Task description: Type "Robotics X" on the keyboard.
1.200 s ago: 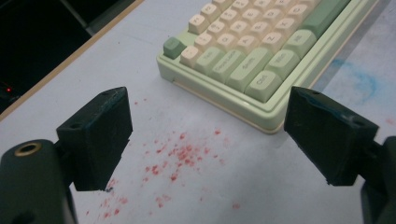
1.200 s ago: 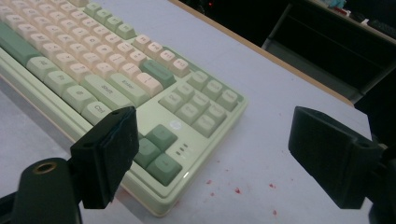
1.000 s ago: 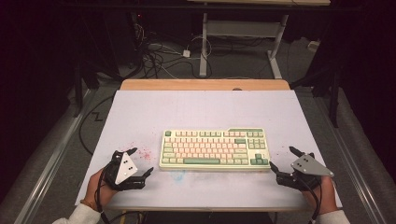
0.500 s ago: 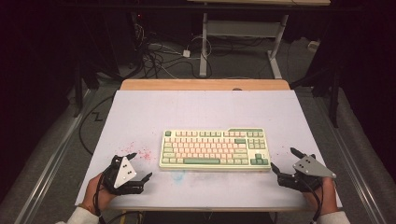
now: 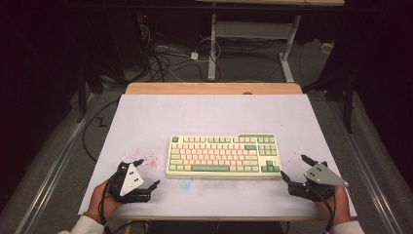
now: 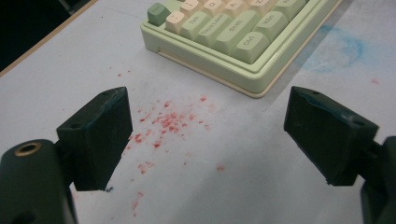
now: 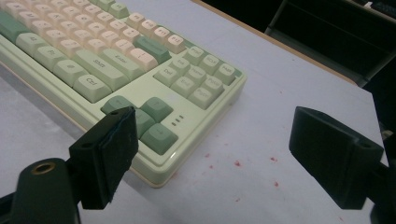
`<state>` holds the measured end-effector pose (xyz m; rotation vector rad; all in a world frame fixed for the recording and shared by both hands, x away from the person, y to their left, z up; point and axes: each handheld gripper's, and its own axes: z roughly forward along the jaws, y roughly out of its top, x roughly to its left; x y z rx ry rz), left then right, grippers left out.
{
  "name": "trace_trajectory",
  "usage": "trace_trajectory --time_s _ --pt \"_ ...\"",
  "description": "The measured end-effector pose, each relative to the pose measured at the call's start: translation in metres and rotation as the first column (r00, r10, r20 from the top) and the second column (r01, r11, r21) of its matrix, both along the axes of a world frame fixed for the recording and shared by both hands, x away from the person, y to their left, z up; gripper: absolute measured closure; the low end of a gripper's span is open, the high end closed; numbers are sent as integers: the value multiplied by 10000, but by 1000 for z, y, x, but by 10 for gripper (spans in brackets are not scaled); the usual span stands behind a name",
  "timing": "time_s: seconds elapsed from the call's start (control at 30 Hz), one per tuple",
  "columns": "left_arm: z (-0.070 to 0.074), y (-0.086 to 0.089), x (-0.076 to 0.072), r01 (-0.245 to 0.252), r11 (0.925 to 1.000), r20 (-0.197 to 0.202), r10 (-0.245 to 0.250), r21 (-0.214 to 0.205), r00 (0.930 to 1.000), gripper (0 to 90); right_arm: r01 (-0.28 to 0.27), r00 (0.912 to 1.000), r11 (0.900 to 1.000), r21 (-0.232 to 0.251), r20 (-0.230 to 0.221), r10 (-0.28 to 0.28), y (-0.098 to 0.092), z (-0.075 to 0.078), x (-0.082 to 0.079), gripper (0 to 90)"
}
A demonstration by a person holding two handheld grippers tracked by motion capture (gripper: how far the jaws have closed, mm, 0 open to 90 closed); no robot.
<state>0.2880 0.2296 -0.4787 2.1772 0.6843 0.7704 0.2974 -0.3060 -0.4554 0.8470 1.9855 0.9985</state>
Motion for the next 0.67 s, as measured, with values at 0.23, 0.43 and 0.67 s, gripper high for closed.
trace_trajectory --time_s 0.23,0.43,0.67 --pt "0 1 2 -116 9999 -40 116 24 9999 144 -146 9999 9999 -42 -17 146 3 -1 0 162" --pt "1 2 2 -175 9998 6 175 -49 9998 144 -131 9999 9999 30 -69 131 2 -3 1 162" --pt "0 0 5 -182 9998 23 182 -12 9998 144 -116 9999 9999 43 -125 116 1 -4 2 162"
